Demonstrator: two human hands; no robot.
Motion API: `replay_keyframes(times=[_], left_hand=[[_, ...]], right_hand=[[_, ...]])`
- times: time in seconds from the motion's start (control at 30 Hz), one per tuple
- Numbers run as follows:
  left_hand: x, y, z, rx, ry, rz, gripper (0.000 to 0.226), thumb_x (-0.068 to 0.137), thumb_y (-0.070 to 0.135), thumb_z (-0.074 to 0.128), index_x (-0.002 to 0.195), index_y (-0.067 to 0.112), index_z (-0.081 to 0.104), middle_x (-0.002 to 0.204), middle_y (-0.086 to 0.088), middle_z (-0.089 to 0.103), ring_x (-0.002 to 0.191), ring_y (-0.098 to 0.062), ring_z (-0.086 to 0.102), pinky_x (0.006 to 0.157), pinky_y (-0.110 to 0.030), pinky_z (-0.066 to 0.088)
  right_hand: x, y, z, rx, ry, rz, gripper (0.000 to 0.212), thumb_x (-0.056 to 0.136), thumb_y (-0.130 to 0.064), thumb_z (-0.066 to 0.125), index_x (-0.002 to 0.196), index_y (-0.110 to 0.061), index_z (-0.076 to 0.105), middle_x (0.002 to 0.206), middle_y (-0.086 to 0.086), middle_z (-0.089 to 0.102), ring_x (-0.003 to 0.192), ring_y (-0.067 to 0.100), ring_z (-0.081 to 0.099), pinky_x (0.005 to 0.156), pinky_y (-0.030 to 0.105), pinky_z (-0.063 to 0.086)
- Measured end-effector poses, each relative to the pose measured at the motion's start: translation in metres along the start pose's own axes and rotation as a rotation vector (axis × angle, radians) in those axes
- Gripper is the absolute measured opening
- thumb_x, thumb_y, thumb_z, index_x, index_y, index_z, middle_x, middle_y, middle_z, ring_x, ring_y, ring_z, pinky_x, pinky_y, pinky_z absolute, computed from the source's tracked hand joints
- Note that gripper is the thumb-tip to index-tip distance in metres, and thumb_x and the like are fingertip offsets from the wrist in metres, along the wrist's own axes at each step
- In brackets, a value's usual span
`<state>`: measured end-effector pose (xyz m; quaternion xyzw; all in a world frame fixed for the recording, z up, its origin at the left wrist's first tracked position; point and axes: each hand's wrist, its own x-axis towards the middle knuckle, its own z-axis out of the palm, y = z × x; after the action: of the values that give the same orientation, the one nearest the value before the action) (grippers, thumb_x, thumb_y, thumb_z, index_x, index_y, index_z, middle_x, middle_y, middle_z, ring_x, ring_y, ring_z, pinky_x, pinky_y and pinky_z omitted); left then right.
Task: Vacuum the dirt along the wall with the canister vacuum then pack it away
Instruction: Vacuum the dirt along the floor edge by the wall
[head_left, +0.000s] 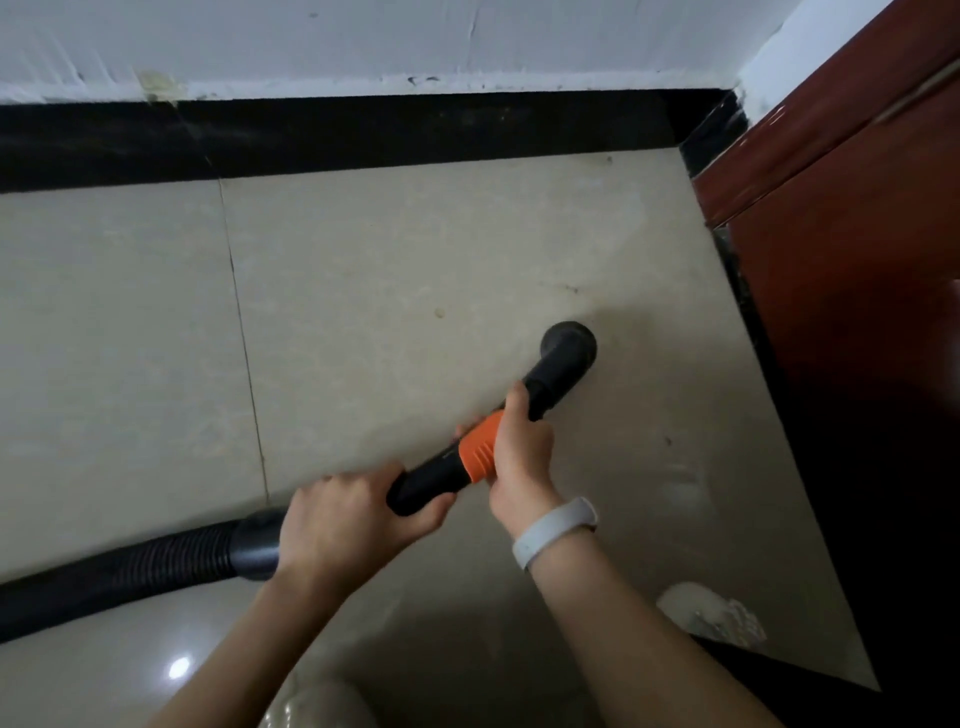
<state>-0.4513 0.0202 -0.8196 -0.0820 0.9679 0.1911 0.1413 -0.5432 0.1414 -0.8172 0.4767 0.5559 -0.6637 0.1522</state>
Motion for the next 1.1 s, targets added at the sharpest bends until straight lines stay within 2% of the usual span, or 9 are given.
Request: replay_keyframes(times=[0.1,0.23,0.43,0.5,0.63,0.73,0.9,1.0,1.1], left_hand=[[0.003,0.006,0.0,0.027,-0.024,0.046,0.05,0.067,0.077,0.031,0.07,0.029,0.045,0.058,0.005,0.055,0.061,-0.017,0.064,0.052,-0.025,0.035],[0.026,0.0,-0.015,-0.016,0.066,-0.082,0.052,0.065,0.077,0.035,0.066,0.026,0.042,0.059,-0.001,0.06,0.066,-0.029,0.064,0.055,-0.031,0.04],[0.065,-0.001,-0.033,-0.082,0.089,-0.173,0.053,0.066,0.075,0.037,0.058,0.023,0.041,0.051,0.006,0.046,0.055,-0.024,0.049,0.054,-0.029,0.033],[0.065,0.008,-0.028,-0.029,0.05,-0.119,0.054,0.065,0.076,0.034,0.06,0.023,0.042,0.053,0.005,0.049,0.059,-0.026,0.054,0.056,-0.03,0.035],[0.036,0.026,-0.004,0.06,0.011,0.043,0.054,0.065,0.074,0.04,0.072,0.023,0.056,0.066,-0.001,0.066,0.068,-0.027,0.066,0.056,-0.03,0.04],[0.026,0.027,0.0,0.049,-0.011,0.108,0.051,0.067,0.073,0.044,0.069,0.023,0.057,0.058,0.001,0.062,0.058,-0.024,0.064,0.051,-0.025,0.033],[0.075,0.024,-0.018,0.031,0.083,0.014,0.054,0.063,0.078,0.032,0.068,0.025,0.044,0.062,-0.002,0.059,0.07,-0.031,0.064,0.058,-0.03,0.034],[0.102,0.031,-0.029,0.005,0.08,-0.033,0.058,0.066,0.08,0.028,0.062,0.024,0.04,0.053,0.007,0.045,0.056,-0.024,0.052,0.056,-0.03,0.033],[0.106,0.041,-0.029,0.03,0.062,-0.007,0.057,0.065,0.08,0.028,0.06,0.024,0.04,0.052,0.009,0.044,0.052,-0.018,0.044,0.053,-0.029,0.031]], right_hand=[[0.0,-0.003,-0.011,0.056,0.021,-0.001,0.03,0.097,-0.027,0.047,0.077,-0.005,0.045,0.056,0.008,0.048,0.036,0.018,0.052,0.038,0.022,0.047],[0.011,-0.024,0.035,-0.017,-0.061,-0.047,0.035,0.097,-0.024,0.048,0.067,-0.008,0.042,0.049,0.006,0.044,0.032,0.013,0.046,0.038,0.024,0.048],[0.026,-0.051,0.075,-0.18,-0.184,-0.068,0.032,0.095,-0.031,0.047,0.075,-0.006,0.049,0.06,0.006,0.056,0.05,0.022,0.059,0.069,0.04,0.057],[0.026,-0.051,0.059,-0.094,-0.103,-0.083,0.036,0.095,-0.028,0.049,0.066,-0.007,0.047,0.054,0.006,0.052,0.047,0.02,0.054,0.064,0.041,0.058],[0.023,-0.03,0.0,0.08,0.064,-0.064,0.032,0.096,-0.024,0.049,0.07,-0.006,0.046,0.042,0.003,0.047,0.03,0.013,0.046,0.035,0.02,0.043],[0.022,-0.019,-0.019,0.093,0.073,-0.035,0.03,0.095,-0.026,0.049,0.075,-0.004,0.048,0.051,0.006,0.049,0.034,0.016,0.052,0.038,0.023,0.046],[0.045,-0.06,0.028,0.037,-0.125,-0.075,0.038,0.096,-0.026,0.049,0.063,-0.008,0.045,0.038,0.0,0.049,0.045,0.019,0.052,0.075,0.045,0.053],[0.055,-0.088,0.049,-0.016,-0.22,-0.05,0.033,0.095,-0.028,0.05,0.07,-0.006,0.047,0.039,0.001,0.051,0.041,0.016,0.055,0.069,0.041,0.058],[0.056,-0.092,0.04,0.025,-0.159,-0.03,0.032,0.095,-0.029,0.051,0.072,-0.007,0.047,0.05,0.005,0.052,0.045,0.016,0.055,0.058,0.036,0.058]])
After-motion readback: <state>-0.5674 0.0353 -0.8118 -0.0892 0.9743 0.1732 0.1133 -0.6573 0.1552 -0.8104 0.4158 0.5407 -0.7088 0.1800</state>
